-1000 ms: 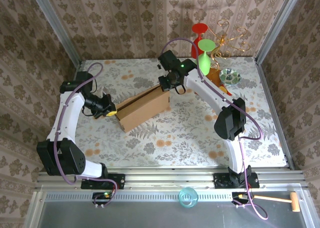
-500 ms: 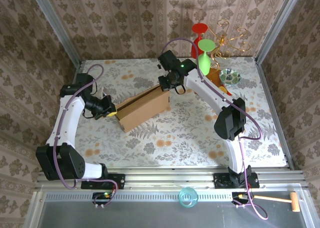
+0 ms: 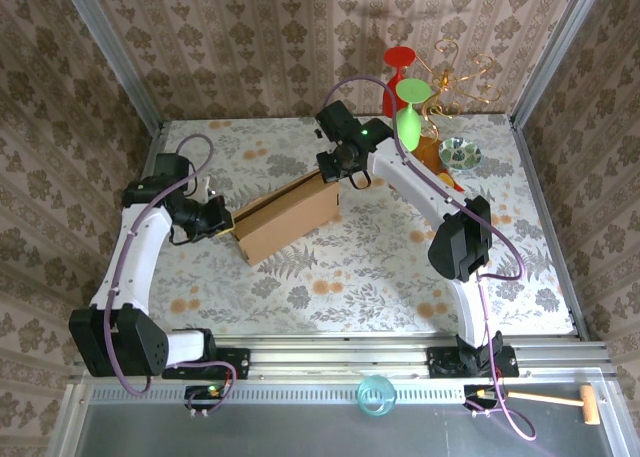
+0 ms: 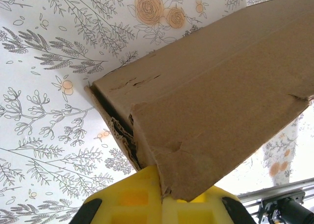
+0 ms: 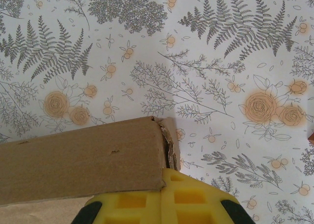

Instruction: Fold the paper box

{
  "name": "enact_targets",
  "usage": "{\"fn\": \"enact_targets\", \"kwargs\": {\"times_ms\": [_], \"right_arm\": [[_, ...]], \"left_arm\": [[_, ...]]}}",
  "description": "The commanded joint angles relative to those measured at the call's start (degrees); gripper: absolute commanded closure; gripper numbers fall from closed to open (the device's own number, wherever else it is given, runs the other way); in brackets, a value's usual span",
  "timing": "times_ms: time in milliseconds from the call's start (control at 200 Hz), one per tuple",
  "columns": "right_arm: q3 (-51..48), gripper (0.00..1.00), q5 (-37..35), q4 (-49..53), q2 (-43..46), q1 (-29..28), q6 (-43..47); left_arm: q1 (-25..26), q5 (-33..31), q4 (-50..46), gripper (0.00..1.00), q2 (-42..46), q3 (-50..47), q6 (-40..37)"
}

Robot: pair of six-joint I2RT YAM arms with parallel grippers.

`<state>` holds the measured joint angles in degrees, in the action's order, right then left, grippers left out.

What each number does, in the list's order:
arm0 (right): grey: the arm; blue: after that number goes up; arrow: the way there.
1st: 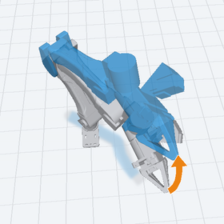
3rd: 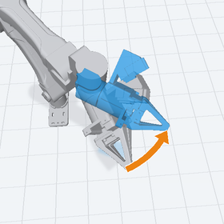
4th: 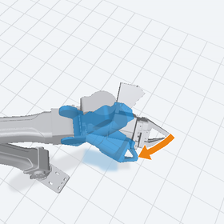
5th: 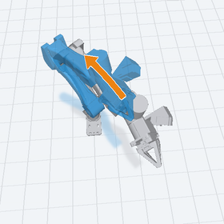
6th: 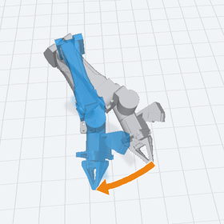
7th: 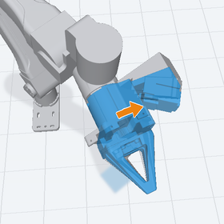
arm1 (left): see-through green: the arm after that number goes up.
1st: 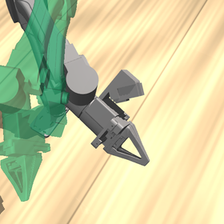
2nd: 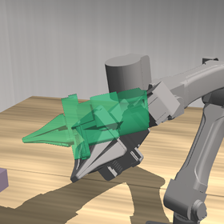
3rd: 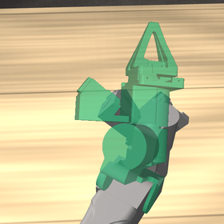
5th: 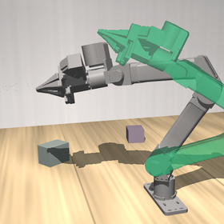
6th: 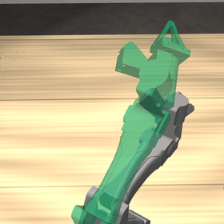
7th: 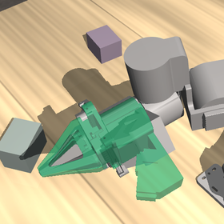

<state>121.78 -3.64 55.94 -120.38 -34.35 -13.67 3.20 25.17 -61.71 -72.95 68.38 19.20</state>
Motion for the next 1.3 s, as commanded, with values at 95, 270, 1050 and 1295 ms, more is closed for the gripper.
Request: {"fn": "enact_targets", "kwargs": {"times_ms": [95, 270, 1050, 1295], "right_arm": [[-2.4, 1.00, 0.0, 3.1, -0.5, -0.5, -1.4], [-3.3, 1.00, -0.1, 2.7, 0.1, -0.5, -1.6], [-7.9, 0.80, 0.8, 0.3, 4.7, -0.8, -3.5], [-8.7, 0.61, 2.8, 0.5, 9.1, -0.5, -8.9]], "left_arm": [[1.5, -4.3, -1.7, 1.00, 0.9, -3.6, -0.4], [2.4, -5.7, 0.1, 1.00, 2.3, -5.4, 2.3], [11.4, -21.3, 5.9, 1.00, 8.0, -13.3, 10.4], [13.7, -25.2, 6.0, 1.00, 7.8, -13.4, 12.1]]}}
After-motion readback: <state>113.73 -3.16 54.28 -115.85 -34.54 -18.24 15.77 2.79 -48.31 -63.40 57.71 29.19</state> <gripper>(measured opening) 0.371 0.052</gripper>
